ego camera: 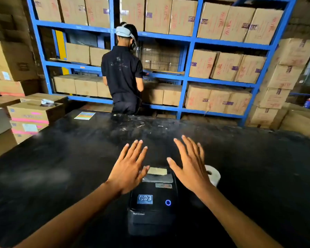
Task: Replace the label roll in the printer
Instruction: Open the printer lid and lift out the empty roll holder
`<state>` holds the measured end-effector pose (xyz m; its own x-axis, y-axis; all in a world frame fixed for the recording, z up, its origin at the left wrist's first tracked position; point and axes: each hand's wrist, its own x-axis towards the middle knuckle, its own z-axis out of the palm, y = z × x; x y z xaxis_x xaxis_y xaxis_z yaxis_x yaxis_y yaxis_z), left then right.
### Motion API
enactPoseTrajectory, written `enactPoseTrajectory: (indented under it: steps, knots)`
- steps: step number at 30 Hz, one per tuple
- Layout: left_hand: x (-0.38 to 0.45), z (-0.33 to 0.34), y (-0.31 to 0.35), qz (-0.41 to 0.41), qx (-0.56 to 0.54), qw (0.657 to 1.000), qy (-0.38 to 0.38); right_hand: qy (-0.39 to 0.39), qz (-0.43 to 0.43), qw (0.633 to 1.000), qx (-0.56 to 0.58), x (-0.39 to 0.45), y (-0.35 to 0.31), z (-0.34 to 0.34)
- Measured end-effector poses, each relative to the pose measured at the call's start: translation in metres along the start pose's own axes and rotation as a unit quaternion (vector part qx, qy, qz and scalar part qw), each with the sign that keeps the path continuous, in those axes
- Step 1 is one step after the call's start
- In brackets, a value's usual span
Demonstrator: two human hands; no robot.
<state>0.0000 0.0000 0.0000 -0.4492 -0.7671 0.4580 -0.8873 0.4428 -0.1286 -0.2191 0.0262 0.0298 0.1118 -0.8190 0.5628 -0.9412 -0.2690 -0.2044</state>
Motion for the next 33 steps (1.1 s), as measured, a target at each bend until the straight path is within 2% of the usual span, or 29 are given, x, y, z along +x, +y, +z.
enactPoseTrajectory:
  steps: [5, 8, 11, 13, 15, 19, 25, 28, 30, 33]
  knots:
    - [-0.063, 0.051, 0.0, -0.091, -0.099, 0.988, -0.079, -0.073, 0.134, 0.984, 0.087, -0.068, 0.004, 0.051]
    - [-0.093, 0.075, 0.005, -0.187, -0.221, 0.951, -0.112, -0.097, 0.242, 0.953, 0.152, -0.104, 0.008, 0.076]
    - [-0.113, 0.092, 0.016, -0.294, -0.372, 0.871, -0.129, -0.115, 0.338, 0.89, 0.283, -0.129, 0.005, 0.094]
    - [-0.118, 0.095, 0.024, -0.36, -0.485, 0.785, -0.139, -0.088, 0.351, 0.857, 0.368, -0.138, 0.0, 0.102]
    - [-0.118, 0.097, 0.031, -0.401, -0.559, 0.714, -0.13, -0.064, 0.353, 0.848, 0.391, -0.143, -0.002, 0.107]
    - [-0.122, 0.104, 0.041, -0.425, -0.628, 0.64, -0.125, -0.042, 0.347, 0.854, 0.385, -0.151, -0.003, 0.111]
    - [-0.125, 0.108, 0.043, -0.425, -0.654, 0.616, -0.11, -0.065, 0.326, 0.888, 0.318, -0.149, 0.009, 0.111]
    - [-0.127, 0.113, 0.043, -0.427, -0.67, 0.598, -0.105, -0.07, 0.31, 0.889, 0.329, -0.147, 0.012, 0.108]
    - [-0.128, 0.114, 0.044, -0.432, -0.676, 0.591, -0.087, -0.047, 0.306, 0.89, 0.335, -0.136, 0.012, 0.102]
    - [-0.129, 0.117, 0.042, -0.451, -0.657, 0.6, -0.064, 0.022, 0.318, 0.886, 0.335, -0.102, 0.015, 0.092]
